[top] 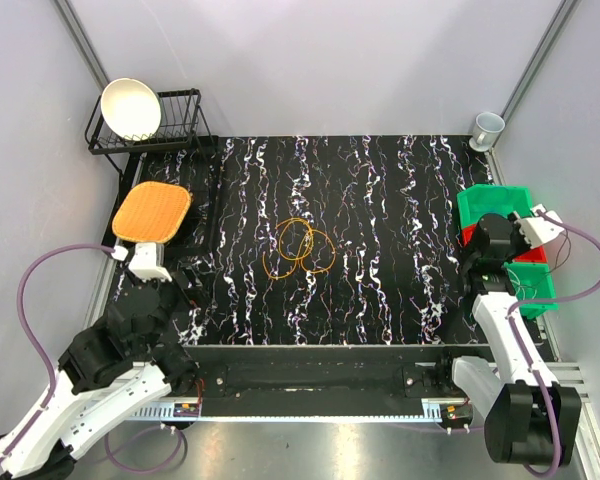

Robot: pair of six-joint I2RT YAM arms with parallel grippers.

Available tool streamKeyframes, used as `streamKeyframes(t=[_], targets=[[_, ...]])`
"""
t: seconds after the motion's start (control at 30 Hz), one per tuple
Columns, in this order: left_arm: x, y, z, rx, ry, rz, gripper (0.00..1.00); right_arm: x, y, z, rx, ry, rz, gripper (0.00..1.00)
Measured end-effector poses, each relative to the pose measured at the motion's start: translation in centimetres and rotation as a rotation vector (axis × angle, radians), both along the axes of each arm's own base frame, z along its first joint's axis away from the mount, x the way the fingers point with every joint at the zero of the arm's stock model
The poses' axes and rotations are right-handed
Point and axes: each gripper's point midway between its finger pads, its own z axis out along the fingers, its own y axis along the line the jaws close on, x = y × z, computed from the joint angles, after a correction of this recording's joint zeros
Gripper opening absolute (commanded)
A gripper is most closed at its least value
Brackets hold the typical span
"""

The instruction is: Untangle the cables

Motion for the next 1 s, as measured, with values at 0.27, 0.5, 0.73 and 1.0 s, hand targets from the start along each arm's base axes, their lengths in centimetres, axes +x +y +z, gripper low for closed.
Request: streamKeyframes(t=[0.27,0.5,0.73,1.0], targets=[[-0.2,0.2,0.3,-0.017,-0.016,0.001,0.99,-0.2,0.7,-2.3,0.097,-0.003,0.014,0.00],[-0.4,0.4,0.5,-0.029,-0.027,0.002,0.99,-0.4,0.9,-3.6,0.141,-0.026,0.002,0.00],[-0.5,0.4,0.6,-0.039,-0.030,-0.001,0.99,-0.6,1.0,-6.0,0.179,-0.008,-0.014,0.00],[-0.6,0.5,0.7,-0.047,-0.038,-0.002,0.99,-1.1,0.8,-7.4,0.219,-0.045,-0.050,0.00]])
